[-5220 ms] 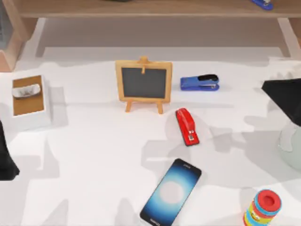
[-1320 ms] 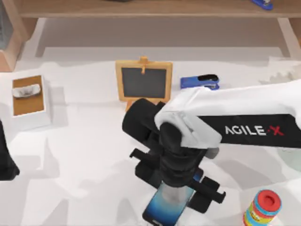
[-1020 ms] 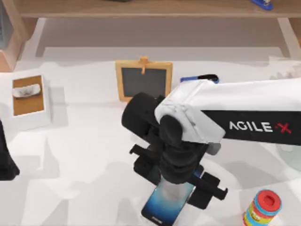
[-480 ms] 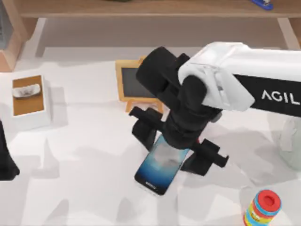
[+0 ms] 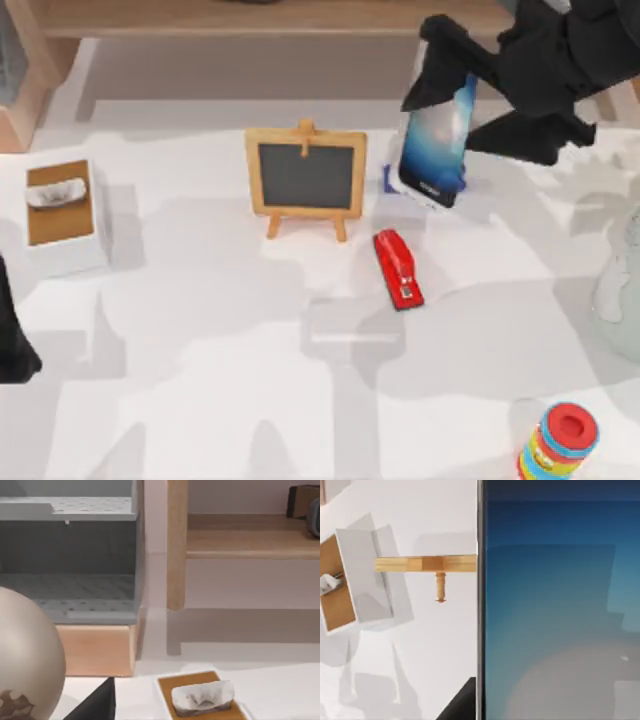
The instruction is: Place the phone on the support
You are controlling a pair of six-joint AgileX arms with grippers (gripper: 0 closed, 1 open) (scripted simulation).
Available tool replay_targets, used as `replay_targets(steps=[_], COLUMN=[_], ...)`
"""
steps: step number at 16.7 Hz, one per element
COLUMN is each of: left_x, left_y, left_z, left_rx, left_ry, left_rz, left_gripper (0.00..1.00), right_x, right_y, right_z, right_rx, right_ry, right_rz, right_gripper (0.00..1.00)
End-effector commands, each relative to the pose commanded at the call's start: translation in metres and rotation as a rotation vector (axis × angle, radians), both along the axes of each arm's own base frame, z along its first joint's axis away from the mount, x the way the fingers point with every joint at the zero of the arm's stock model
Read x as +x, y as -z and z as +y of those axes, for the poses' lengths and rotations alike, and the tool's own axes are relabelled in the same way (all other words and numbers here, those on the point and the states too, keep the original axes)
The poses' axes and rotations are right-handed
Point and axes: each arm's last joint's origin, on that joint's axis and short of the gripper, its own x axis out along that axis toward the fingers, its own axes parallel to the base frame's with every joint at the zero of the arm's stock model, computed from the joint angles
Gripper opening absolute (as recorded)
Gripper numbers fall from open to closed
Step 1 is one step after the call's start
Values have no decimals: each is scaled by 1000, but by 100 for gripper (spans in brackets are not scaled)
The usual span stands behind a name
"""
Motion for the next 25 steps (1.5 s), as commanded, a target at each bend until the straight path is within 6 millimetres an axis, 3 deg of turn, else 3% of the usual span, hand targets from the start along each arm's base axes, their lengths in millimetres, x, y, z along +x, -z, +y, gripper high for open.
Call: replay_targets(steps=[4, 7, 11, 14, 19, 22, 25], left_x=[0, 0, 0, 0, 0, 0, 0], left_y=[0, 0, 0, 0, 0, 0, 0], left_z=[0, 0, 0, 0, 0, 0, 0], left_rx=[0, 0, 0, 0, 0, 0, 0], left_ry=[0, 0, 0, 0, 0, 0, 0], left_rz=[0, 0, 0, 0, 0, 0, 0], left_gripper=[100, 100, 100, 100, 100, 100, 100], right_x=[25, 25, -5, -42, -105, -132, -144], right_y=[-19, -24, -22, -12, 19, 40, 52], right_z=[-101, -185, -287, -346, -408, -425, -432], right_rx=[-16, -99, -265, -391, -519, -534, -533], right_ry=[-112, -144, -142, -122, -67, -30, -12], right_rz=[-306, -515, -716, -798, -823, -804, -792], right_gripper=[0, 0, 0, 0, 0, 0, 0])
